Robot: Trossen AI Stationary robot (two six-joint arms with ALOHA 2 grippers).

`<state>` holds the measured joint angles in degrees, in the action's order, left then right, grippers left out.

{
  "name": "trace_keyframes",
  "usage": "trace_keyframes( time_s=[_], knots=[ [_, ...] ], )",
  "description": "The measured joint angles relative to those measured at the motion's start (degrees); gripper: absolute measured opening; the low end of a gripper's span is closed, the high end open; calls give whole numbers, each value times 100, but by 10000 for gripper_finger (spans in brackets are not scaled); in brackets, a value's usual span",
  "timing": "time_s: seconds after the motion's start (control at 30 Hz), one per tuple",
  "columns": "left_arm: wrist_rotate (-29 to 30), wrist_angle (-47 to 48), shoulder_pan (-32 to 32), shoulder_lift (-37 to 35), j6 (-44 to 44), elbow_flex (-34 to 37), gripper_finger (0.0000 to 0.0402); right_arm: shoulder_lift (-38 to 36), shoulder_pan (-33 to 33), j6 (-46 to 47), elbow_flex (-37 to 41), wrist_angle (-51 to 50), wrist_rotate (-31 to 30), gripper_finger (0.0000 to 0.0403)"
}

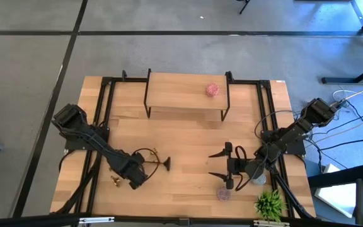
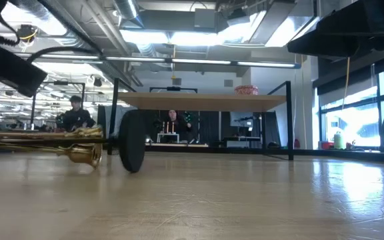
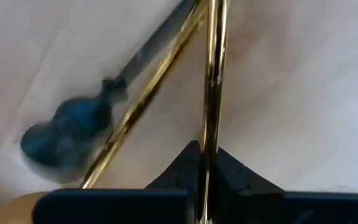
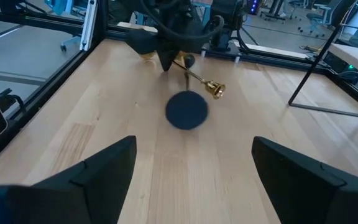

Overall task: Pick & Place candle stick holders
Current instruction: Put the gold candle holder on the shelf

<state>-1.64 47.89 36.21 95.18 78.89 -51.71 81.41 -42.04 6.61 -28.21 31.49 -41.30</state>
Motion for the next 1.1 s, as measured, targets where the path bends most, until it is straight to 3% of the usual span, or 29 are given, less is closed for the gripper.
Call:
trace_keyframes(
  time_s=[0.87, 1.1],
  knots=[
    [-50, 332, -4, -76, -137, -366, 5, 0, 0, 0, 0, -18, 0, 322],
    [712, 652, -19, -81, -499, -937, 5, 0, 0, 0, 0, -20, 0, 322]
  ],
)
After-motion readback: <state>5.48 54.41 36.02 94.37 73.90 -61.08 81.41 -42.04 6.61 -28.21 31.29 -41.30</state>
